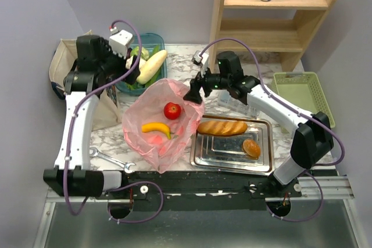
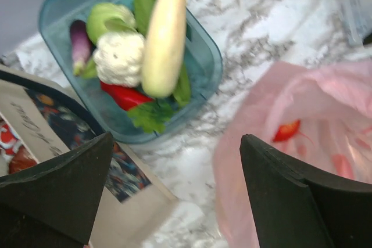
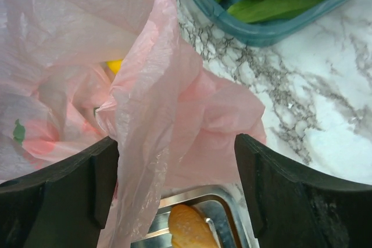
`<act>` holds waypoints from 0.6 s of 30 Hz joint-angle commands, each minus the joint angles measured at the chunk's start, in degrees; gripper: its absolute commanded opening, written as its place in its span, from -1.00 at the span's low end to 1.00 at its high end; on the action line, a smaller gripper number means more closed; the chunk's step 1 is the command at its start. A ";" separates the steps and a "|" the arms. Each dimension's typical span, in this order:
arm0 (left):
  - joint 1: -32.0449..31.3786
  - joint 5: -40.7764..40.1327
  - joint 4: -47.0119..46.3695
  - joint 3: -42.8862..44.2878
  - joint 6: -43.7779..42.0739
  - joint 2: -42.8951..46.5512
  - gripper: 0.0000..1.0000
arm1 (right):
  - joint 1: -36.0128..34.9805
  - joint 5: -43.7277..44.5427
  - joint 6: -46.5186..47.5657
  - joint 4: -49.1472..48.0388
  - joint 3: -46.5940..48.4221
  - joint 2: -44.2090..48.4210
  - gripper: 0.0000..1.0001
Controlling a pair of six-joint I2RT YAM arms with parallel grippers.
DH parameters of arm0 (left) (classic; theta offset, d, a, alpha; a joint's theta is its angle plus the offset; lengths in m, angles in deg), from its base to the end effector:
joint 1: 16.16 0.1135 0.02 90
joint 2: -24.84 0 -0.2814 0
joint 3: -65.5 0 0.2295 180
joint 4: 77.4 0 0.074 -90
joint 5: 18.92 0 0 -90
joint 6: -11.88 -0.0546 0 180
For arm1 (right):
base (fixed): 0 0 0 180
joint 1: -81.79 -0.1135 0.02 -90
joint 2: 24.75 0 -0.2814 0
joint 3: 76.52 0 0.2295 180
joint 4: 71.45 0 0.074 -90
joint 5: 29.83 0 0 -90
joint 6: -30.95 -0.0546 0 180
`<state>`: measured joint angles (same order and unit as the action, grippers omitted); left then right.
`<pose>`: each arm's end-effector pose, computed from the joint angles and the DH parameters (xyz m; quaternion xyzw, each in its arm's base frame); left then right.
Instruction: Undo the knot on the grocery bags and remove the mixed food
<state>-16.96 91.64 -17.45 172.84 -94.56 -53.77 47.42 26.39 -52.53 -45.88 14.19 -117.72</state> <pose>0.2724 -0.0230 0.4348 0.2151 0.8345 -0.0883 0.4995 0.2878 0.2336 0.3297 -0.4268 0.7154 0.3604 0.4196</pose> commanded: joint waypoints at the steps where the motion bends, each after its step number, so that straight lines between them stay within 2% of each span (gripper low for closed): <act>1: 0.27 6.90 1.33 -12.81 2.43 6.05 0.84 | 0.39 0.18 4.61 2.22 3.36 3.10 0.81; 2: 0.27 7.14 1.01 -15.31 2.72 8.30 0.84 | 0.36 0.55 5.13 2.35 3.42 3.92 0.98; 3: 0.27 7.60 0.84 -17.17 2.90 9.92 0.89 | 0.36 0.69 6.15 3.57 4.01 4.34 1.00; 6: 0.23 8.36 0.73 -21.92 4.74 13.36 0.97 | 0.19 3.90 7.13 10.56 8.81 3.38 1.00; 9: -0.47 7.05 0.59 -25.09 5.46 14.70 0.97 | 0.18 7.05 7.98 12.77 10.45 4.19 1.00; 13: -0.96 4.40 0.25 -27.22 5.67 15.16 0.95 | -2.40 2.88 12.88 14.72 11.12 8.06 1.00; 16: -1.05 5.61 1.41 -26.72 6.95 14.74 0.87 | -8.28 1.11 18.24 17.60 9.34 10.61 0.87; 17: -1.05 6.97 1.70 -26.45 7.48 14.86 0.86 | -9.99 1.23 20.01 19.06 8.49 10.93 0.79; 18: -1.00 8.22 1.60 -26.35 8.02 15.39 0.86 | -11.43 0.98 21.94 20.23 7.80 11.17 0.62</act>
<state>-17.79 96.71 -15.96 145.72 -89.34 -39.67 42.39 29.91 -39.30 -32.06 23.76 -109.59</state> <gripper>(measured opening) 0.941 0.909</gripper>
